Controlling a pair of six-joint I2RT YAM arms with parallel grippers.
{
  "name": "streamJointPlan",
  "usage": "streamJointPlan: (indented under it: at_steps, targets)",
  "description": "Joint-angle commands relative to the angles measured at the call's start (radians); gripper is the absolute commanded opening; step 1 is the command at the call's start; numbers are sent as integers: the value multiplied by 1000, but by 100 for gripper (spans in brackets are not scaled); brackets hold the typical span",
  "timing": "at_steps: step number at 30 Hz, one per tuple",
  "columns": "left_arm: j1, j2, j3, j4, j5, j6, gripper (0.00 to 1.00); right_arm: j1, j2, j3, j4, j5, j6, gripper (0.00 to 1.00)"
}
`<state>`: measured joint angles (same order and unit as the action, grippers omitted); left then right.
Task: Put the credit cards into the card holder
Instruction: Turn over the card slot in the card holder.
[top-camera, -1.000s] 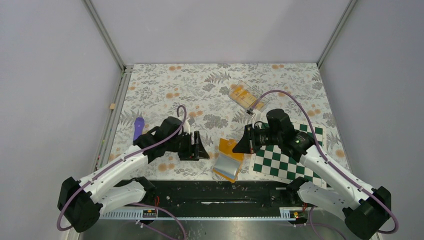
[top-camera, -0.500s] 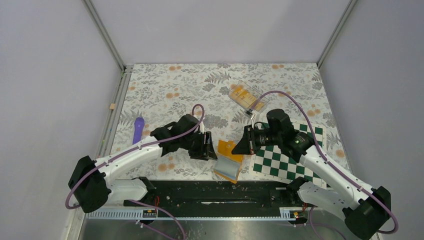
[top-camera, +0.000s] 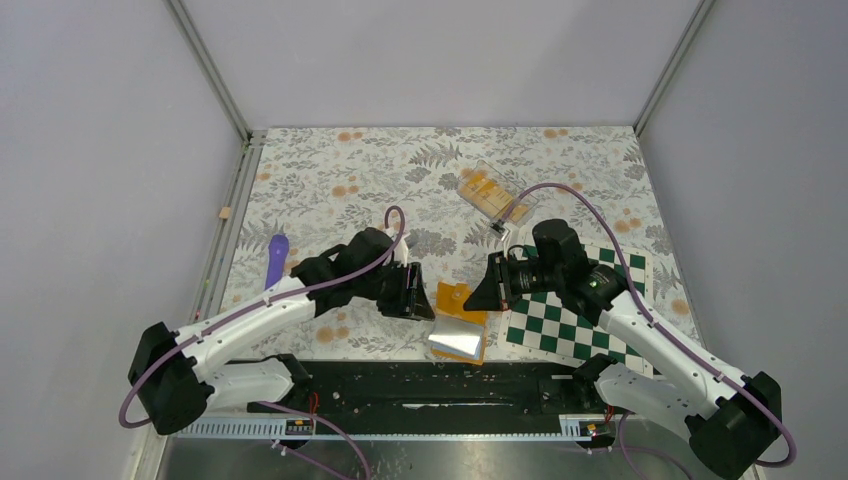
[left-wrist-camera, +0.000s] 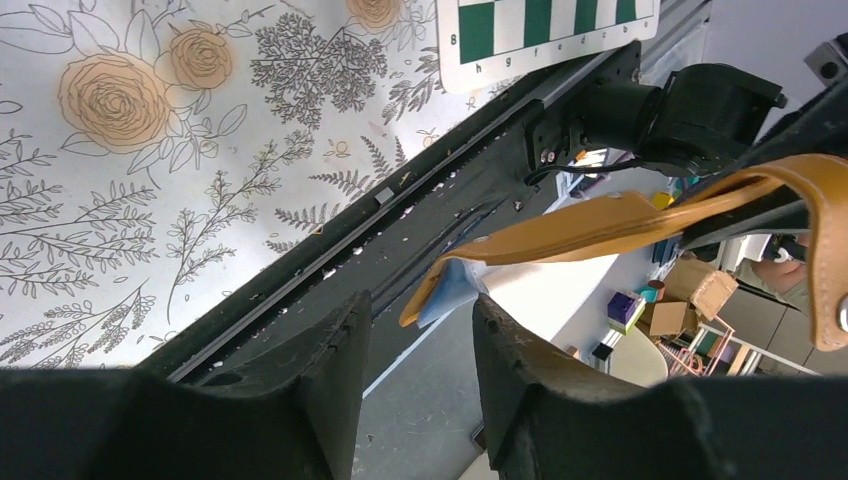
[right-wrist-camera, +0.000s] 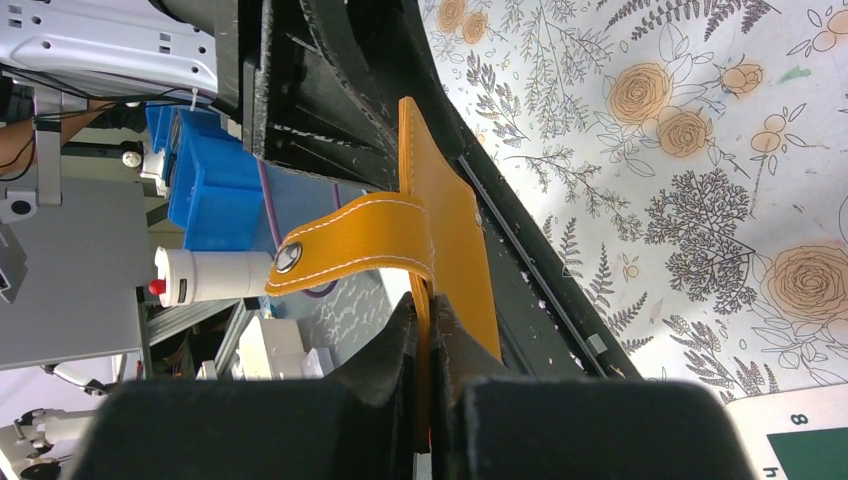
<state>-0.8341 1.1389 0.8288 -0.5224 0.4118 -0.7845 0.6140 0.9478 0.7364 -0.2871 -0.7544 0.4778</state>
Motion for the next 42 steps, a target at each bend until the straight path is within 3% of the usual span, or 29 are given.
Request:
streamJointPlan:
  at_steps: [1,18,29,42]
  targets:
    - [-12,-39,29,120,98,-7,42,-5,3,5,44,-29,11,0]
    - [-10,-60,21,107,57,4,48,-6,25,2,45,-88,8,0]
    - [-11,-50,15,161,118,7,50,-5,38,5,61,-123,37,0]
    - [-13,-3,139,-160,44,187,51,-5,65,33,-26,-106,-42,0]
